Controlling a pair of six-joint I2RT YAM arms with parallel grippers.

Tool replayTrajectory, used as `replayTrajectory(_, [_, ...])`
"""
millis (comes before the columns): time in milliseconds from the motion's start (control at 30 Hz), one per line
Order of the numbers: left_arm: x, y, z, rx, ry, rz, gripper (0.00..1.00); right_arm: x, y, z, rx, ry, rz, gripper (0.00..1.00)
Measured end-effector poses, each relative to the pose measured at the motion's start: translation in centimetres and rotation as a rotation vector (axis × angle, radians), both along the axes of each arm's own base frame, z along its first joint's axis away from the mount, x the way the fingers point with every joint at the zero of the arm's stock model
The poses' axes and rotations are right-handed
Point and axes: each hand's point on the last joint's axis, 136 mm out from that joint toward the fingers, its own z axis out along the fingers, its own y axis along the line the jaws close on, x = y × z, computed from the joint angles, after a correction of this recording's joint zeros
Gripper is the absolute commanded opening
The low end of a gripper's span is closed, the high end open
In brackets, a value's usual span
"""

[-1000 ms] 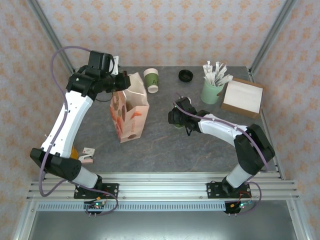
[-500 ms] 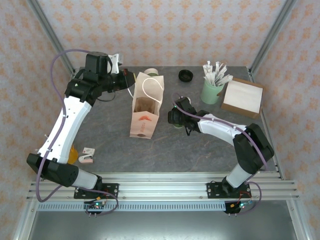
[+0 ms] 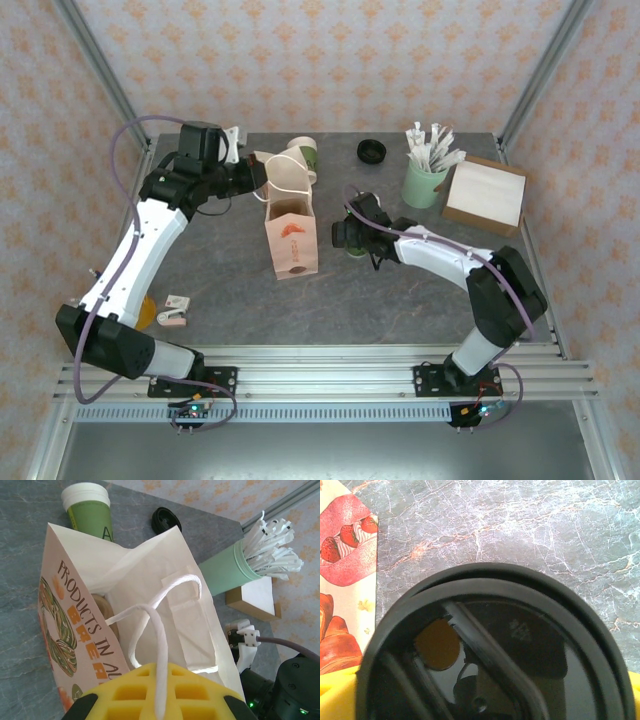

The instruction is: Pack the takeout coffee

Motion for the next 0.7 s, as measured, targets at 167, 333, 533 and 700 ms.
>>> replayTrajectory(167, [-0.3,0.3,0.6,0.015,-0.025,0.003,0.0,-0.1,0.0,1.0,-0.008,0.022,-0.008,0.99])
replayTrajectory(333, [-0.3,0.9,0.5,0.026,-0.023,0.012,0.0,-0.1,-0.1,2.9,-0.017,0.051,-0.03,0.99])
replayTrajectory(533, [-0.3,1.1,0.3,0.032,-0.014,0.017,0.0,-0.8,-0.5,3.8,-0.059,0.133,-0.051,0.99])
replayTrajectory(700, [-0.5,1.2,0.1,0.043,-0.01,0.009,0.0,-1.4,-0.3,2.9,-0.09,0.233,-0.056,1.0])
